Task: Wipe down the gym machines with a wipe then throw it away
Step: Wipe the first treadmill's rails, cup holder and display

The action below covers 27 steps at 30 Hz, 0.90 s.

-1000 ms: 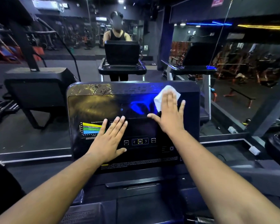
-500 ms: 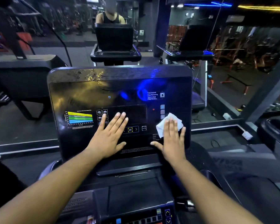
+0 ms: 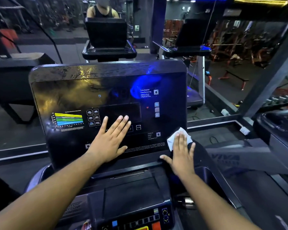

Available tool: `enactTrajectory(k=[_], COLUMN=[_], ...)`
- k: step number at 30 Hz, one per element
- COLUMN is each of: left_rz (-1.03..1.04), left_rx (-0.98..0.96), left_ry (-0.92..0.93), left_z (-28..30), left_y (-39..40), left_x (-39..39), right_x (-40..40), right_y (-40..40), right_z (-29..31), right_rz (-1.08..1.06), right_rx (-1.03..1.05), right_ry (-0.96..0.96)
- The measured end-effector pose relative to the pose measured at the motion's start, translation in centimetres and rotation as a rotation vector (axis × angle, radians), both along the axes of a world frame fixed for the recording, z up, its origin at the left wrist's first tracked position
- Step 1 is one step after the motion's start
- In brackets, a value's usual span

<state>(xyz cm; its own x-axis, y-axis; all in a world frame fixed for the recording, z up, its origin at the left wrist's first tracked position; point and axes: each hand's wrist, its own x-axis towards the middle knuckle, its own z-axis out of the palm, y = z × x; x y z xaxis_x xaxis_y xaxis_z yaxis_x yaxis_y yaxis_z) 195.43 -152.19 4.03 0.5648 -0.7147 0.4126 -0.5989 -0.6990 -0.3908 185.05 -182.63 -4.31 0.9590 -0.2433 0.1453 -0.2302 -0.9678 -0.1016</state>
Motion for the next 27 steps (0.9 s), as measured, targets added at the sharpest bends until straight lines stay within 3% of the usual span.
enactTrajectory(k=[2, 7, 10, 14, 20, 27], left_rz=[-0.003, -0.011, 0.001, 0.024, 0.017, 0.009], left_rx=[0.005, 0.0, -0.011, -0.025, -0.034, -0.008], left_ry=[0.001, 0.003, 0.01, 0.017, 0.004, -0.005], left_z=[0.1, 1.0, 1.7, 2.2, 1.7, 3.2], left_y=[-0.5, -2.2, -2.9, -3.3, -3.3, -4.4], left_x=[0.0, 0.4, 0.9, 1.3, 1.6, 2.5], right_x=[0.6, 2.7, 5.2, 6.1, 2.4, 10.1], right_y=[0.9, 3.8, 1.4, -0.5, 1.5, -2.3], right_z=[0.9, 1.9, 5.1, 7.9, 1.9, 12.3], right_rz=[0.032, 0.432, 0.25, -0.052, -0.004, 0.014], right_rx=[0.025, -0.207, -0.176, 0.034, 0.089, 0.024], right_ry=[-0.002, -0.099, -0.204, -0.182, -0.114, -0.284])
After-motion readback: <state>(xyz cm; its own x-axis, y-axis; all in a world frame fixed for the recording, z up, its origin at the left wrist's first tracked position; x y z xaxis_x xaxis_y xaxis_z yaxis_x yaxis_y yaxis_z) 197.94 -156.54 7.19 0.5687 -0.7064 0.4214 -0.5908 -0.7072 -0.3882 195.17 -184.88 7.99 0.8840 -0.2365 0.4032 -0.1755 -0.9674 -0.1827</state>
